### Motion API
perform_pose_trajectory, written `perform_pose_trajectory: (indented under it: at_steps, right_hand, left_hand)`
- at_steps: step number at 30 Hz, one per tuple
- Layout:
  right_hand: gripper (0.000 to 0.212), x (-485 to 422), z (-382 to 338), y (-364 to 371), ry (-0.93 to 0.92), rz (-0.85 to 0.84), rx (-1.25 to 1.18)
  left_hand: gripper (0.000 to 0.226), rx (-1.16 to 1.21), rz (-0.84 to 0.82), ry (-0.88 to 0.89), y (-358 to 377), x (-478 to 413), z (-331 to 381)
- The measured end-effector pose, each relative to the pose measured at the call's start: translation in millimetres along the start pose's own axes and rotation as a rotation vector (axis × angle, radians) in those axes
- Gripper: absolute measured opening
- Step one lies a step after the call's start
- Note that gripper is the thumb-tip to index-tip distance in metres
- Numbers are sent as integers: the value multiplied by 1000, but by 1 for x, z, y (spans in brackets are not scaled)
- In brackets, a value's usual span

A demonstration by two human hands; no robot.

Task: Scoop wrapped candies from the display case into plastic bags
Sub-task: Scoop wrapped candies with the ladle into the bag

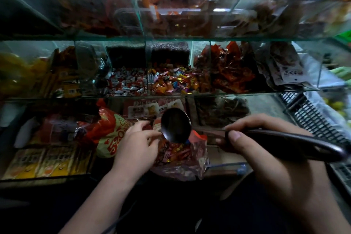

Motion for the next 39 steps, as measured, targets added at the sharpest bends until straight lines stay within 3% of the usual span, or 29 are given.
perform_pose_trajectory:
  at_steps: [1, 2, 7, 12, 17, 24, 27, 32, 36, 39]
  right_hand:
    - [15, -10, 3, -3, 2, 74, -67]
    - [7, -10, -2, 1, 7, 114, -126]
    - [2, -44, 19, 61, 109, -57, -132]
    - [5, -61, 70, 144, 124, -192, 21]
    - [11, -58, 94, 173, 355, -85, -244]
    - [17, -56, 100, 156, 700, 113, -680]
    - [26, -55, 98, 150, 705, 164, -828]
    - [25, -56, 87, 169, 524, 53, -496]
    - [8, -55, 89, 174, 754, 92, -793]
    - [21, -54, 88, 151, 760, 154, -992]
  left_hand:
    - [24, -19, -4, -14, 3, 3, -3]
    - [31, -25, -3, -20, 6, 4, -5]
    - [52, 19, 25, -64, 14, 1, -10]
    - [60, 63, 2, -91, 19, 0, -19]
    - [63, 88, -65, -89, 23, 6, -24]
    - [69, 123, -40, -49, 23, 14, -20]
    - [75, 160, -46, -66, 21, 11, -22]
    - [74, 143, -74, -75, 19, 10, -21]
    - [70, 121, -47, -59, 20, 12, -24]
    - [67, 120, -35, -70, 18, 11, -27]
Point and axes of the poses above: each hand's wrist, its own x-axis away from the middle knuckle, its own y-axis out of the palm, z = x × y, the point moved 2 cm from there along -x, towards the middle knuckle, and after that the axes turned 6 degrees about -z, right-handed, at the moved point
